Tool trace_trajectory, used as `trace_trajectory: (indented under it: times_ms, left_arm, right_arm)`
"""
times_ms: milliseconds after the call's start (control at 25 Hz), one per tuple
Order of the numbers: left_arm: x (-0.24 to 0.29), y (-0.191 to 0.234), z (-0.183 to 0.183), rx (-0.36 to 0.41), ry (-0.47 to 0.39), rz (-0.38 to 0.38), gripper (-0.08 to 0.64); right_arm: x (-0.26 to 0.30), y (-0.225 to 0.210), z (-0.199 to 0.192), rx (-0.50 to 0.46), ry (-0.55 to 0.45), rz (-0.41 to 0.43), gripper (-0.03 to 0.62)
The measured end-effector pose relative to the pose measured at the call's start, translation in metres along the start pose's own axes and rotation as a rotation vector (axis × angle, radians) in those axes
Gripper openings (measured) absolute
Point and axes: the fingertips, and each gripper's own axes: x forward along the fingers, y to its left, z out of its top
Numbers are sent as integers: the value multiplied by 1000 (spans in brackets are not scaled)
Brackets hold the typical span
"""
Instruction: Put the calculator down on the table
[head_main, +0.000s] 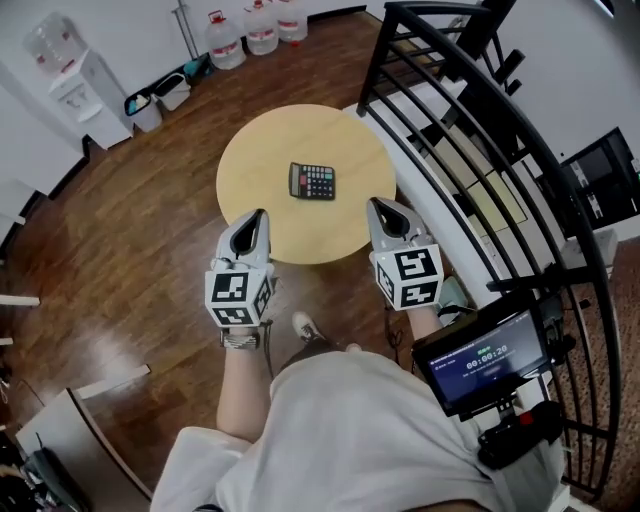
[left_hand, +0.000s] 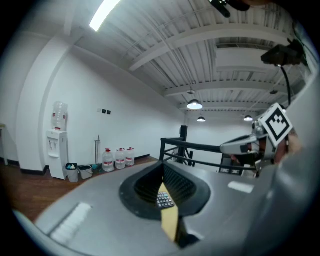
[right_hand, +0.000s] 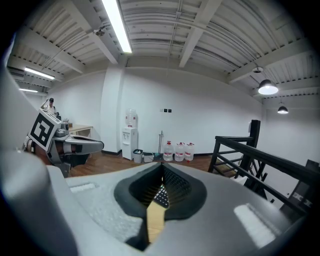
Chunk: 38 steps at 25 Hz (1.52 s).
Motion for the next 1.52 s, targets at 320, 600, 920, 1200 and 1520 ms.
trace_trajectory:
  times_ms: [320, 600, 920, 1200, 1520]
  left_arm:
    - [-22, -28, -14, 40, 33, 39, 6]
    - [-51, -79, -6, 86, -2, 39, 6]
    - [-83, -160, -2, 126, -24, 22, 6]
    - [-123, -223, -3, 155, -28, 44, 6]
    - [-158, -269, -15, 174, 2, 73, 6]
  right_arm:
    - [-22, 11, -8, -3, -23, 63, 3]
    - [-66, 18, -8, 2, -77, 116, 3]
    - [-141, 2, -26, 29, -93, 143, 3]
    - [-203, 1, -38, -4, -110, 204, 2]
    - [-248, 2, -51, -2, -119, 235, 3]
